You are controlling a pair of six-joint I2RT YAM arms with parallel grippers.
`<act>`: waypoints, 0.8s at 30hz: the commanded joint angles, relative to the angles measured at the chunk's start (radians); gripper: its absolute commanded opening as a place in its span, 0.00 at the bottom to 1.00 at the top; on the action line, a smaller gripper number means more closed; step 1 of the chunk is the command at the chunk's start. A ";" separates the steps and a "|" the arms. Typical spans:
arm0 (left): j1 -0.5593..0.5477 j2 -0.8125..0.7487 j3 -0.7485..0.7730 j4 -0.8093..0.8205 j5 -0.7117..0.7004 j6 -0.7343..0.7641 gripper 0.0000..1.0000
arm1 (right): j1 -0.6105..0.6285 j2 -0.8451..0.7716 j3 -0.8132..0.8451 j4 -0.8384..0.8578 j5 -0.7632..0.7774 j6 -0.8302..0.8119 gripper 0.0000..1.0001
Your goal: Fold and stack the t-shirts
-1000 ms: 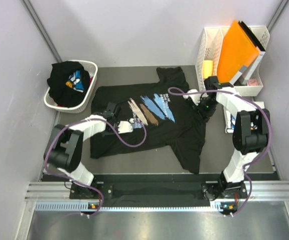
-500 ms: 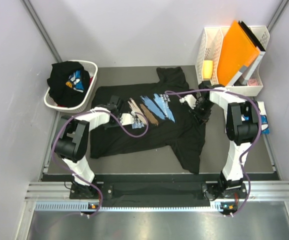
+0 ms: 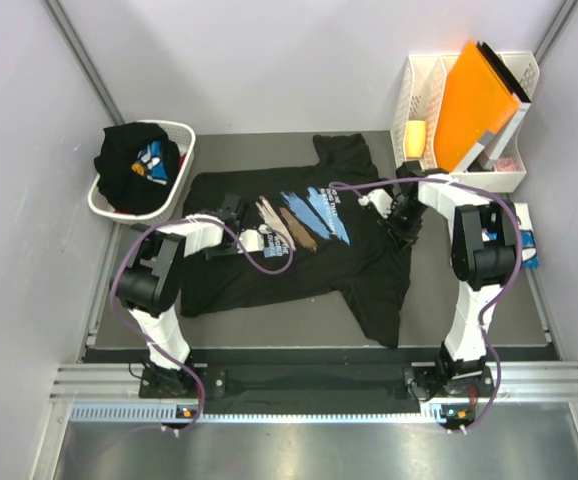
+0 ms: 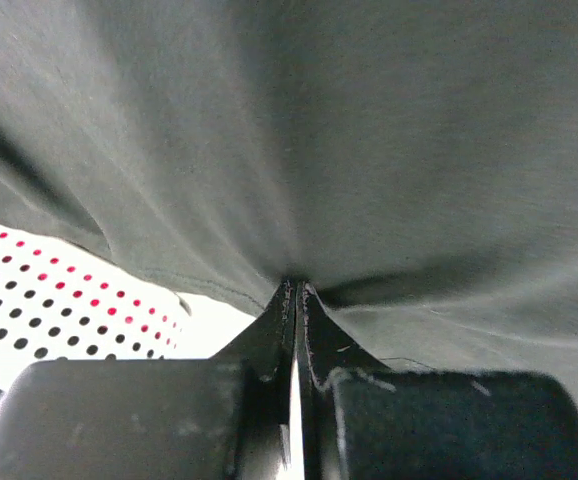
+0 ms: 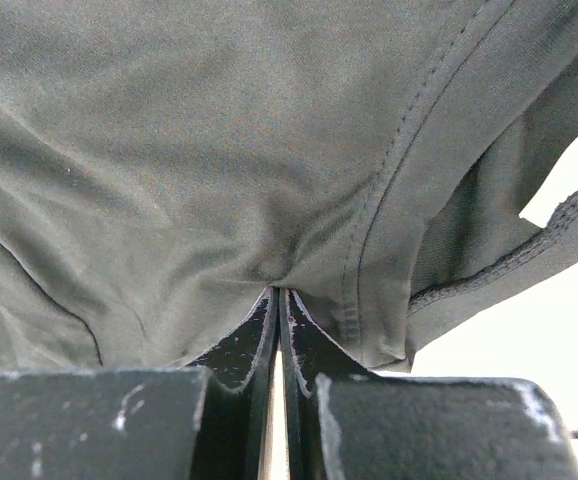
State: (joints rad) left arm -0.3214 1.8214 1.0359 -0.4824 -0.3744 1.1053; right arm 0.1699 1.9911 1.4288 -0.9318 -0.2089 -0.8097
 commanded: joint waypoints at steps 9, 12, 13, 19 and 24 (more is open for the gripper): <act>0.056 0.102 -0.026 0.212 -0.201 0.028 0.00 | 0.013 0.003 0.002 0.024 0.025 -0.023 0.00; 0.064 0.127 -0.049 0.325 -0.262 0.059 0.00 | 0.011 -0.003 -0.011 0.030 0.028 -0.026 0.00; 0.064 0.139 -0.060 0.344 -0.270 0.065 0.00 | 0.011 -0.005 -0.013 0.031 0.026 -0.025 0.00; 0.073 0.208 -0.089 0.514 -0.366 0.108 0.00 | 0.011 -0.023 -0.031 0.031 0.036 -0.032 0.00; 0.090 0.242 -0.074 0.515 -0.425 0.120 0.00 | 0.011 -0.041 -0.056 0.033 0.052 -0.045 0.00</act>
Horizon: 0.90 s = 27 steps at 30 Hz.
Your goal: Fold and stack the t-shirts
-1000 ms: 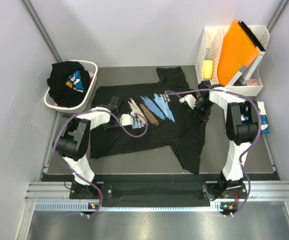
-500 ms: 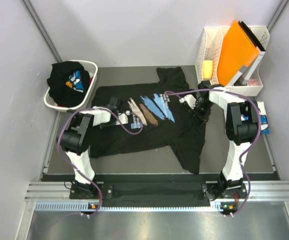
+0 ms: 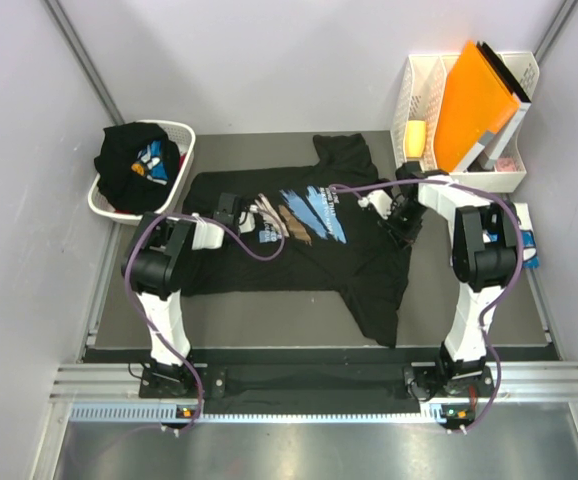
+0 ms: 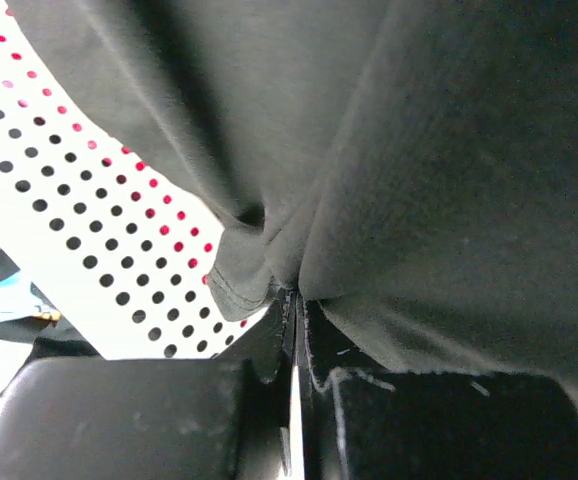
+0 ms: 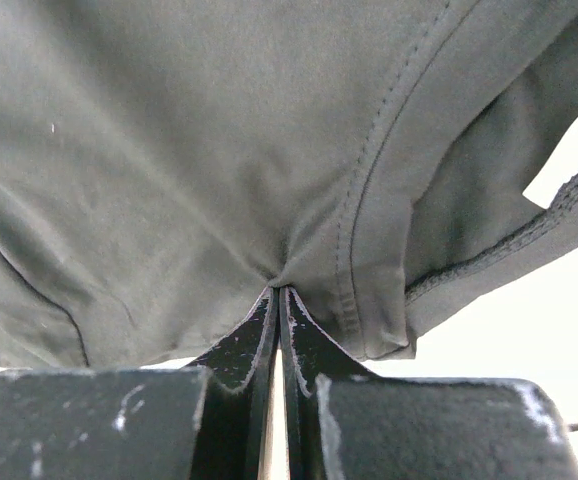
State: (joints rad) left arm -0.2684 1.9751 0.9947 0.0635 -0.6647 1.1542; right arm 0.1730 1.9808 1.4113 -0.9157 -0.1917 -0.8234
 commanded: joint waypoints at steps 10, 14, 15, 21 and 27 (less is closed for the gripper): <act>0.093 0.013 -0.071 -0.105 -0.130 0.110 0.00 | 0.003 -0.057 -0.067 0.023 0.051 -0.040 0.00; 0.120 -0.025 -0.077 -0.088 -0.116 0.107 0.00 | 0.002 -0.062 -0.078 0.026 0.057 -0.042 0.00; 0.123 -0.035 -0.071 -0.088 -0.112 0.101 0.00 | 0.003 -0.063 -0.080 0.028 0.055 -0.045 0.00; 0.135 -0.131 -0.016 -0.123 -0.070 0.039 0.24 | 0.000 -0.080 -0.087 0.025 0.051 -0.043 0.03; 0.133 -0.245 0.053 -0.154 -0.027 0.002 0.49 | 0.000 -0.115 -0.043 -0.009 -0.021 -0.020 0.42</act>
State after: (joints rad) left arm -0.1352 1.8450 0.9749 -0.0643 -0.7033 1.1847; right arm 0.1745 1.9285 1.3445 -0.8948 -0.1772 -0.8494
